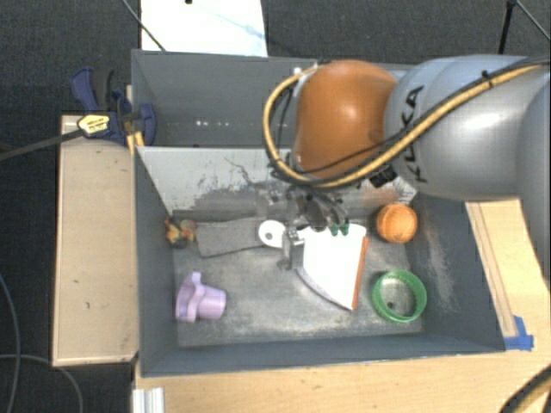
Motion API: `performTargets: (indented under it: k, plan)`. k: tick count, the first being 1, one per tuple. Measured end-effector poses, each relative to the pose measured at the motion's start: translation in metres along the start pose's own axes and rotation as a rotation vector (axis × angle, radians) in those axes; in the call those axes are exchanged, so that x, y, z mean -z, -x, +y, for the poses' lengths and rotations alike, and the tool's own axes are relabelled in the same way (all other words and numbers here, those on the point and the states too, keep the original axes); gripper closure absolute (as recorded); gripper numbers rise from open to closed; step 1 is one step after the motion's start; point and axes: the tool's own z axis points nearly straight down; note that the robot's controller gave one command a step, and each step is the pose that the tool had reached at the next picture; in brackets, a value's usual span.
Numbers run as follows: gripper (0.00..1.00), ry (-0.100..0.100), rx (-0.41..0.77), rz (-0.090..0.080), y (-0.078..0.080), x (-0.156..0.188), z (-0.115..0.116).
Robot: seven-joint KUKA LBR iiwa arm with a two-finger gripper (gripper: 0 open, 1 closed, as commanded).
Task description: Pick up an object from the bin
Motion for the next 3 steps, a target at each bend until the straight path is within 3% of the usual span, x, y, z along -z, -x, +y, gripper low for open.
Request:
performTargets:
  k: [1, 2, 3]
  plan:
    - [1.0, -0.002, 0.127, -0.005, -0.0205, -0.0749, -0.0626]
    - [0.0, -0.001, 0.125, -0.008, -0.0192, -0.0737, -0.0612]
    - [0.0, -0.001, 0.123, -0.007, -0.0194, -0.0738, -0.0612]
